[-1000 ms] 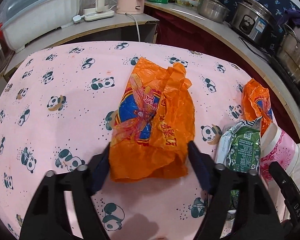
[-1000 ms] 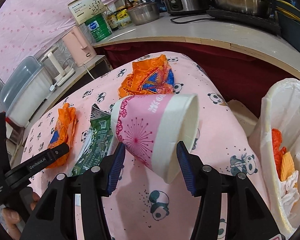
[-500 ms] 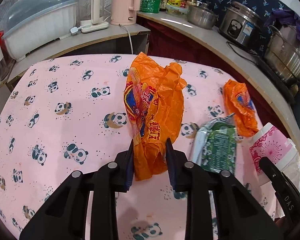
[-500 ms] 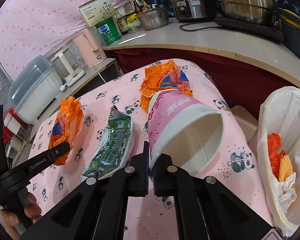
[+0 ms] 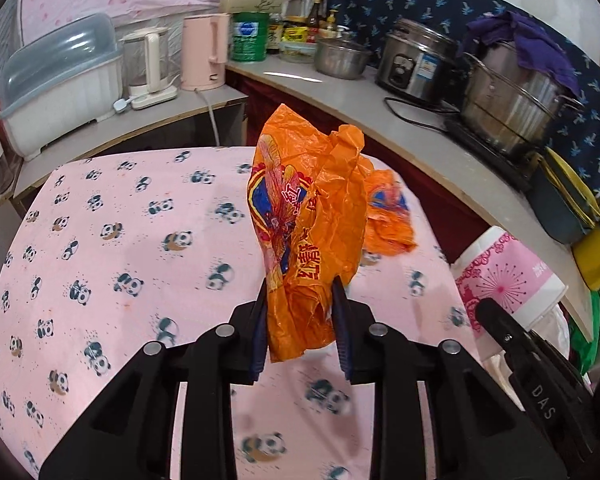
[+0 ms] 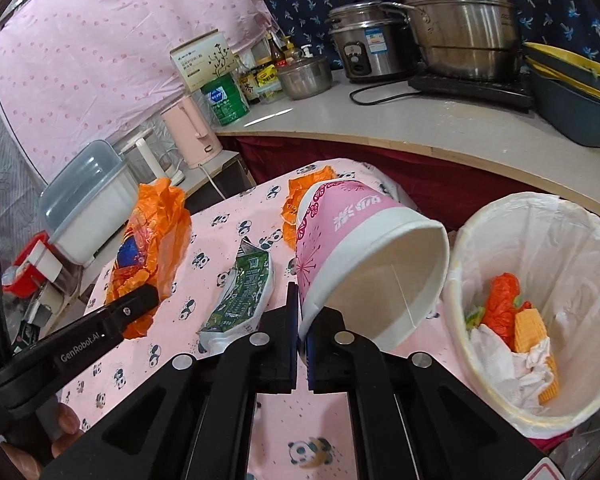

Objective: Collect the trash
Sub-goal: 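Carry the orange wrapper and pink cup over the bin and open both grippers, then move both open grippers back over the table toward the green pouch and wrapper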

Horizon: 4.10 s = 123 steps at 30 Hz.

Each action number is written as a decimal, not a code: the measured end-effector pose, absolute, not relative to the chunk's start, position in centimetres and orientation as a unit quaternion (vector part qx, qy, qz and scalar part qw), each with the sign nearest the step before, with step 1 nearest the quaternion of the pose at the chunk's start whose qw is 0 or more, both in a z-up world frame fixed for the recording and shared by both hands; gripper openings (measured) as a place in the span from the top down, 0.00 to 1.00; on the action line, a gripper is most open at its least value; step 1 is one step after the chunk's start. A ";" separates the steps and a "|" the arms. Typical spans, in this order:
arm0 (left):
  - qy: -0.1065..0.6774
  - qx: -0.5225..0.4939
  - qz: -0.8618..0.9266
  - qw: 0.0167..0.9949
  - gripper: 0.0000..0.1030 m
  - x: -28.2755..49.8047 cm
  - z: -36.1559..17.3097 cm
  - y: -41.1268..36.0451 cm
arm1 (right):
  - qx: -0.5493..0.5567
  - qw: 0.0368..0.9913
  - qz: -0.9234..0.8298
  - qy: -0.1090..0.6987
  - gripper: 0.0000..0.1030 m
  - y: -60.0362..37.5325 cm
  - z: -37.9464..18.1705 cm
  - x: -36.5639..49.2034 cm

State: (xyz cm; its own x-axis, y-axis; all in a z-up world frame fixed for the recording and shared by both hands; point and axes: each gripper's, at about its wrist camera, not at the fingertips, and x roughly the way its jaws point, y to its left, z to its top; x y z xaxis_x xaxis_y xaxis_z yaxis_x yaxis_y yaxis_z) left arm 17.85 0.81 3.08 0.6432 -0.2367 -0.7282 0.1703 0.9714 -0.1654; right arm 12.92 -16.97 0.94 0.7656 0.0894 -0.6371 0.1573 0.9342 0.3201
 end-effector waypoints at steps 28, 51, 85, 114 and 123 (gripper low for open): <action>0.420 0.050 -0.241 0.873 0.74 9.9 2.5 -16.6 | 0.241 0.914 -0.118 0.305 0.97 -30.2 0.9 2.1; 0.439 0.068 -0.280 0.851 0.39 10.2 -0.5 -22.9 | 0.266 0.898 -0.162 0.311 0.96 -35.6 -1.5 0.6; 0.425 0.015 -0.210 0.880 0.37 12.1 1.1 -15.6 | 0.239 0.906 -0.149 0.317 0.70 -32.5 -0.5 3.4; 0.430 -0.040 -0.105 0.896 0.26 15.3 0.2 -3.9 | 0.186 0.918 -0.061 0.345 0.63 -22.3 0.1 9.1; 0.442 -0.054 -0.078 0.892 0.24 17.5 -1.2 -1.1 | 0.176 0.916 -0.045 0.358 0.62 -20.3 -0.8 12.2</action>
State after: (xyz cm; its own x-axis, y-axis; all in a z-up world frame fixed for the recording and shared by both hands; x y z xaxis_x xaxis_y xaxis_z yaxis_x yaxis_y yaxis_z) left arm 17.53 -1.08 -1.23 0.5972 -0.1873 -0.7800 0.0926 0.9820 -0.1648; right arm 12.15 -20.35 -0.81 0.7401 0.0432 -0.6711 0.2079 0.9343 0.2895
